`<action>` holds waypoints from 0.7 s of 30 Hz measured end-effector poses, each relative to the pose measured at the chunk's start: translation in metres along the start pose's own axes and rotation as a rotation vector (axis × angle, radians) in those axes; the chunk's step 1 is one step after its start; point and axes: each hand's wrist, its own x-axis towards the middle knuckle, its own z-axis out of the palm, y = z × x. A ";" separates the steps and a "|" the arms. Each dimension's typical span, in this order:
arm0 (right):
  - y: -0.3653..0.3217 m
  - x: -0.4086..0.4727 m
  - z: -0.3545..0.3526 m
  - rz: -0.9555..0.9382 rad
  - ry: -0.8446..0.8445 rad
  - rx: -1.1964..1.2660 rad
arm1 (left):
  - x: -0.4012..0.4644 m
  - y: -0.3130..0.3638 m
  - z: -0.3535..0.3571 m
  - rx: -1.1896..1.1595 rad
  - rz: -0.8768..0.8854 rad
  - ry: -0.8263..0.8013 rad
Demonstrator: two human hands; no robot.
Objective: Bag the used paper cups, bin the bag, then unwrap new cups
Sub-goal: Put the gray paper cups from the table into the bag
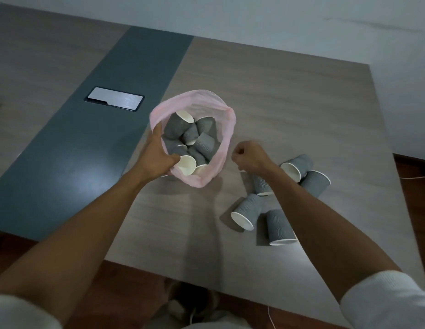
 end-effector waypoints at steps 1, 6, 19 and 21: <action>0.005 -0.009 0.002 0.006 -0.026 -0.045 | -0.002 0.000 0.004 -0.017 0.004 0.008; 0.022 -0.050 0.017 0.029 -0.198 -0.298 | -0.015 -0.004 0.016 -0.013 0.045 0.049; 0.045 -0.115 0.068 -0.055 0.097 -0.442 | -0.059 -0.020 0.013 -0.087 0.033 -0.027; 0.027 -0.111 0.060 0.041 0.355 -0.031 | -0.068 -0.022 0.009 -0.111 0.034 -0.045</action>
